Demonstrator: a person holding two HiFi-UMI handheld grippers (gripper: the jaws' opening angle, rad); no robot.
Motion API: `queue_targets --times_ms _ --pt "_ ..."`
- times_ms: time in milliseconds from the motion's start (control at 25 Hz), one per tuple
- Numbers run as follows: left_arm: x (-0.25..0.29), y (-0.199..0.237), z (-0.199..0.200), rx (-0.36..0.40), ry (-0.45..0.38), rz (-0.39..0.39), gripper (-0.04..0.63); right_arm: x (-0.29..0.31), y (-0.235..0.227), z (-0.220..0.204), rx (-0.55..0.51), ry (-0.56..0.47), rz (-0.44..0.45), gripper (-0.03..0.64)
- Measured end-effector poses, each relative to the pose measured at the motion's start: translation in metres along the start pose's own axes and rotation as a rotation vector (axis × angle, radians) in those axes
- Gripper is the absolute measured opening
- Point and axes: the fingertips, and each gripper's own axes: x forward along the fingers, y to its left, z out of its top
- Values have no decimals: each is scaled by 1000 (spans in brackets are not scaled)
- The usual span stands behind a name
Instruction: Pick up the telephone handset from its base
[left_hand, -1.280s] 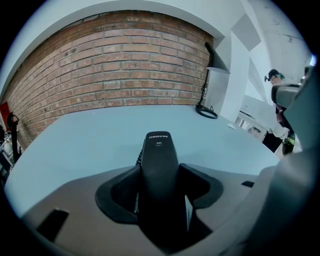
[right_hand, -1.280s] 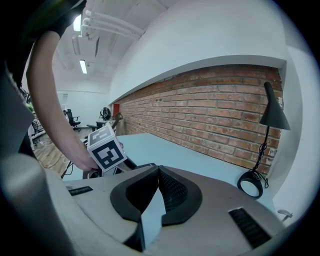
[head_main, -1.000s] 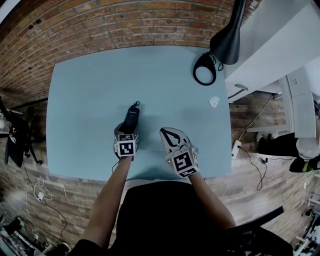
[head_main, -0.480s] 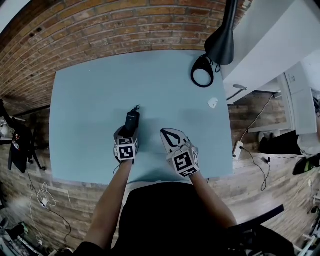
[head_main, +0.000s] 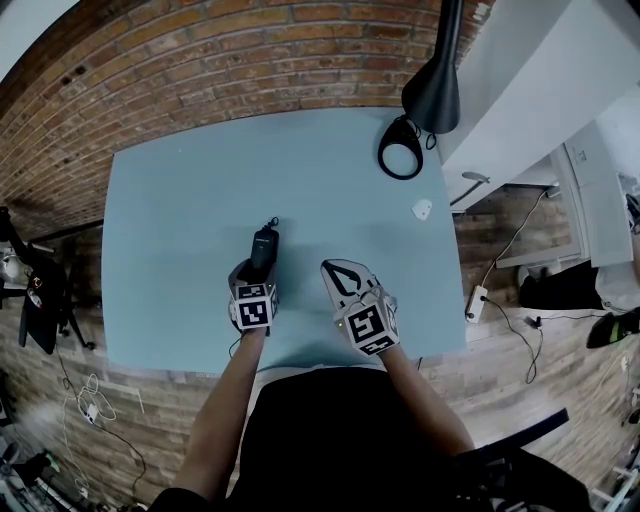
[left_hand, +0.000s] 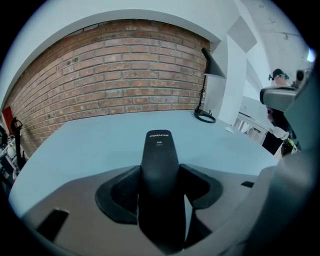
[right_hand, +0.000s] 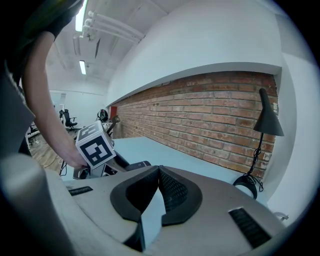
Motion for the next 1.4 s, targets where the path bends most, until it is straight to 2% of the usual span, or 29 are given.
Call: queue_targets --times_ms 480,640,960,1400 --pt "-14 -3 17 26 -45 -2 265 -1 -4 9 15 -18 -16 3" --pt "-20 -8 25 48 -74 -6 265 -3 -7 9 20 -24 -24 3" --pt "-36 -11 43 38 -134 -22 264 -4 -8 13 20 -32 -23 3" --pt "-64 -12 65 63 -200 -35 262 -7 -9 19 23 -47 -29 3"
